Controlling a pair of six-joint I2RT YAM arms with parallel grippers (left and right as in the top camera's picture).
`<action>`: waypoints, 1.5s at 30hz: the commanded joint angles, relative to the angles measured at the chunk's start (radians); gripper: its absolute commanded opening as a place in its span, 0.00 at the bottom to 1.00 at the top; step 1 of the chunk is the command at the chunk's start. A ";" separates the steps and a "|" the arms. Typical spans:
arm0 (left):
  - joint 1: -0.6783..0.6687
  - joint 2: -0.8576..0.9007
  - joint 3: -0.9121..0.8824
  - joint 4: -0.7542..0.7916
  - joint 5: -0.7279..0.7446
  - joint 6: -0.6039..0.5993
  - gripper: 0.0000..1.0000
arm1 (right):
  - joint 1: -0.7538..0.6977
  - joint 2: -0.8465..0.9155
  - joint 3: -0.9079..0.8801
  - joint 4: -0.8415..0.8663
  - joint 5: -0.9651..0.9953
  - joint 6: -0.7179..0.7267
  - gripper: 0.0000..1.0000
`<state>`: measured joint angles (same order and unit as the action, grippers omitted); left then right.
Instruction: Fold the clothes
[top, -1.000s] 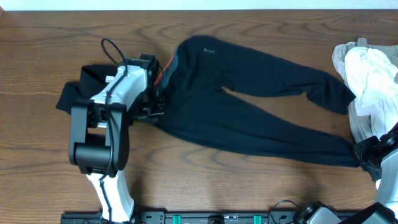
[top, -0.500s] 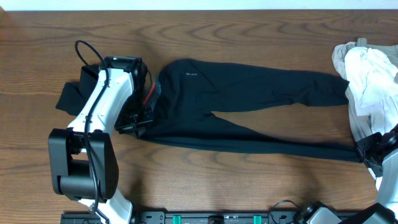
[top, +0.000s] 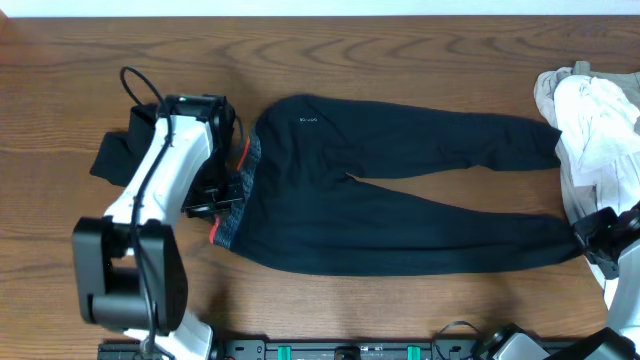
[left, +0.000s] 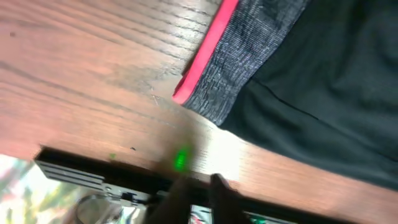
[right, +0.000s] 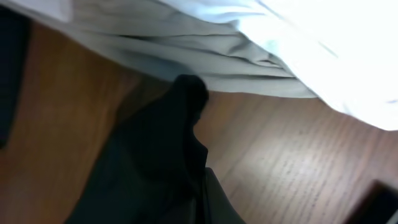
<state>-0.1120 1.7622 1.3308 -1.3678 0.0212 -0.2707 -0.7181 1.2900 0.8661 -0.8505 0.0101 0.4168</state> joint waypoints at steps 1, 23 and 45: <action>0.003 -0.058 -0.006 -0.005 -0.014 -0.001 0.32 | -0.010 -0.007 0.034 -0.012 -0.043 -0.038 0.01; 0.004 -0.060 -0.383 0.390 0.035 -0.107 0.45 | -0.011 -0.007 0.005 -0.085 -0.107 -0.003 0.83; 0.004 -0.112 -0.423 0.381 0.049 -0.106 0.06 | -0.014 0.018 -0.160 0.031 -0.169 -0.031 0.62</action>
<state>-0.1120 1.6939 0.9165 -0.9581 0.0719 -0.3702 -0.7216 1.3064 0.7109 -0.8192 -0.1558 0.3943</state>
